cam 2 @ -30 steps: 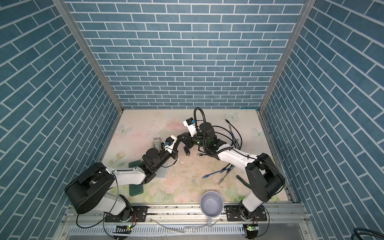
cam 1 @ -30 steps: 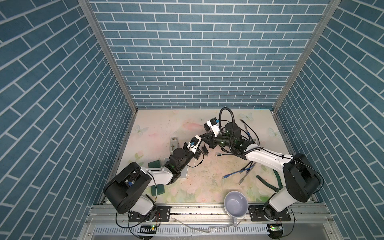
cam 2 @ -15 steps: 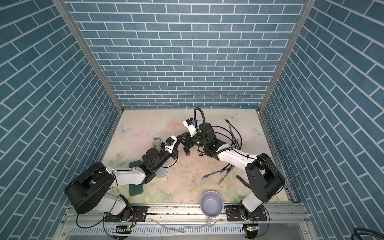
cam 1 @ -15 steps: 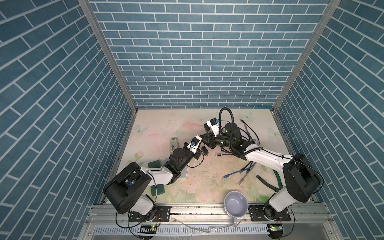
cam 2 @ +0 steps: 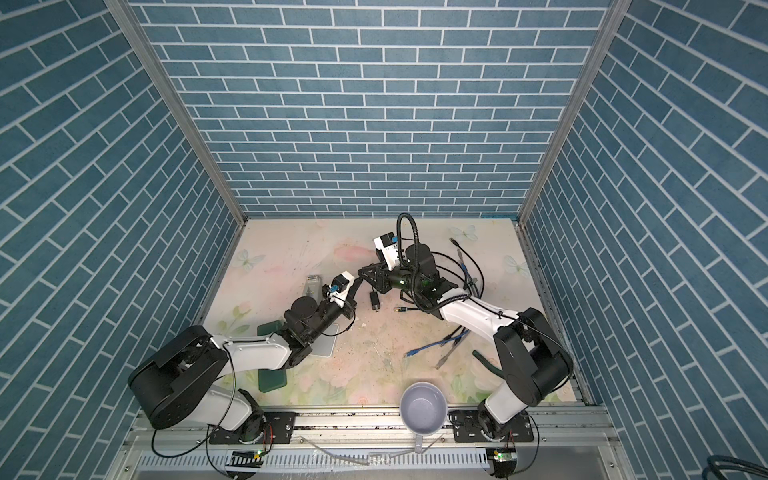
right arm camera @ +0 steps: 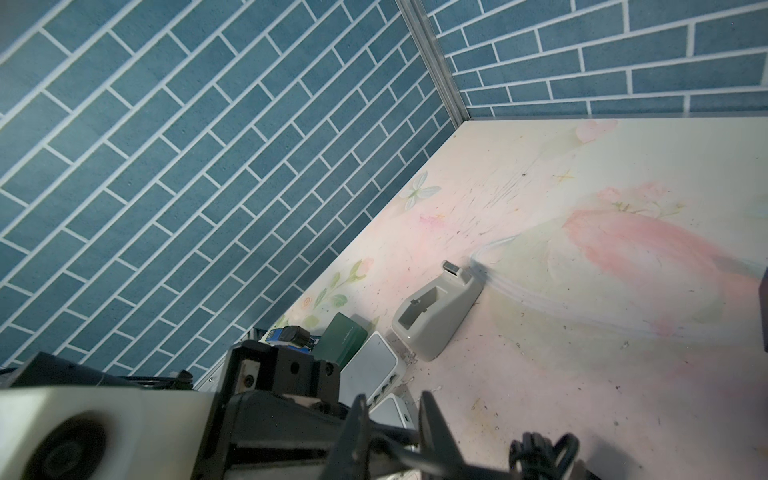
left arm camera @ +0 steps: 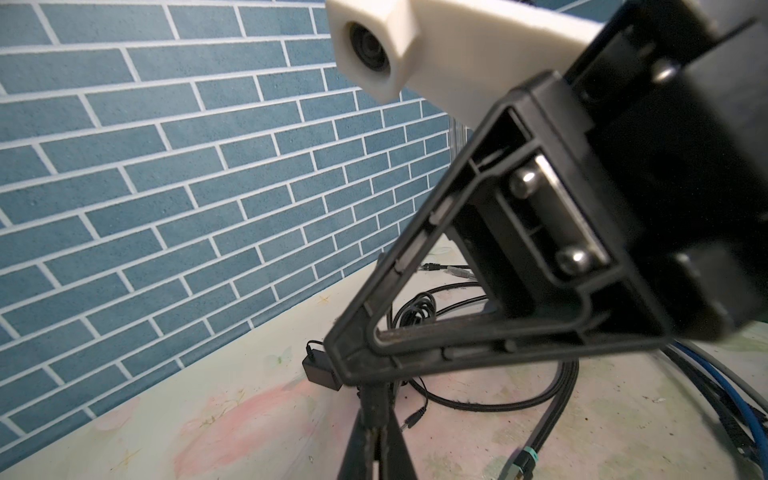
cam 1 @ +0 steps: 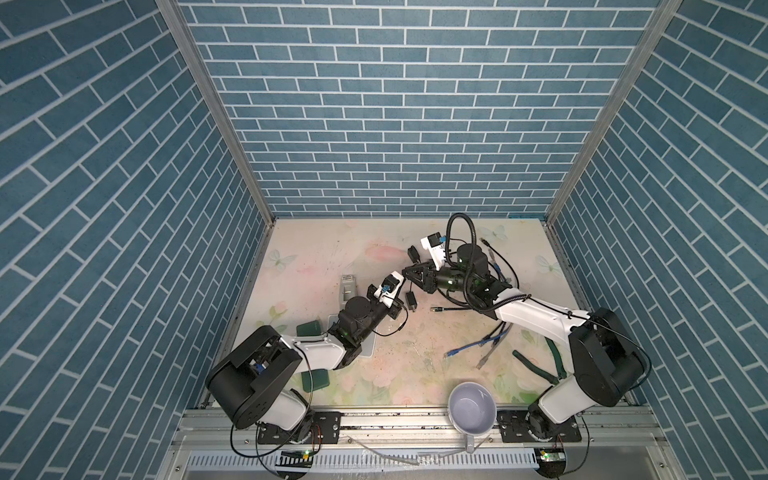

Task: Insert the plug into the switch port
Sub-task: 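Lower the left gripper onto the white router and close on it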

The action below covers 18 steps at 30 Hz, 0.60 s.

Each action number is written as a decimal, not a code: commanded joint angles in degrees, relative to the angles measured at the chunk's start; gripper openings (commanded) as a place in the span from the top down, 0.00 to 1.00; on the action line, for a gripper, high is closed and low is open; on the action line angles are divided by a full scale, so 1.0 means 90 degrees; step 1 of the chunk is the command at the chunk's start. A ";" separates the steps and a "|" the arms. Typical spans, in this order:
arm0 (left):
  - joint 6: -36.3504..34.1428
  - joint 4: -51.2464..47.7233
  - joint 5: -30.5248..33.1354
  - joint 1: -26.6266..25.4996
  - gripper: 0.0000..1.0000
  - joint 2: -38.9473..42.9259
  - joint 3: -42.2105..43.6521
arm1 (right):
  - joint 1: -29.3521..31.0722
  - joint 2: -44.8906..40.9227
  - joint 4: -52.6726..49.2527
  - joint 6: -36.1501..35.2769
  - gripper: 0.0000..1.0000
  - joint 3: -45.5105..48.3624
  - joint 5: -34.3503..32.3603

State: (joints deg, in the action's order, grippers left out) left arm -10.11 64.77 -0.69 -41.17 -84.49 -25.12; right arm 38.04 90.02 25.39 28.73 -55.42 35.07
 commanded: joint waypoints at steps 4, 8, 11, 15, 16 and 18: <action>-0.0071 0.0120 -0.0031 -0.0034 1.00 0.0137 0.0062 | -0.0031 -0.0121 0.0274 0.0186 0.89 0.0079 0.0284; -0.0078 0.0108 -0.0008 -0.0026 1.00 0.0130 0.0055 | -0.0037 -0.0059 0.0307 0.0226 0.96 0.0100 0.0346; 0.0043 0.0062 0.0117 -0.0032 0.88 0.0157 0.0072 | -0.0038 -0.0044 0.0296 0.0211 1.00 0.0140 0.0185; 0.0421 -0.0313 0.0503 -0.0016 0.18 0.0356 0.0176 | -0.0035 -0.0109 -0.0051 -0.0055 1.00 0.0142 -0.0259; 0.0497 -0.0642 0.0562 -0.0007 0.06 0.0459 0.0152 | -0.0036 -0.0129 -0.0158 -0.0139 1.00 0.0114 -0.0365; 0.0594 -0.1698 0.0705 -0.0014 0.01 0.0796 -0.0055 | -0.0037 -0.0157 -0.0450 -0.0354 1.00 0.0051 -0.0556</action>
State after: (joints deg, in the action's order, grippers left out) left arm -7.03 59.59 2.83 -41.17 -80.82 -24.36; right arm 37.89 90.02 23.99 28.69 -55.42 33.56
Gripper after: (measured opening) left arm 0.965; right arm 0.081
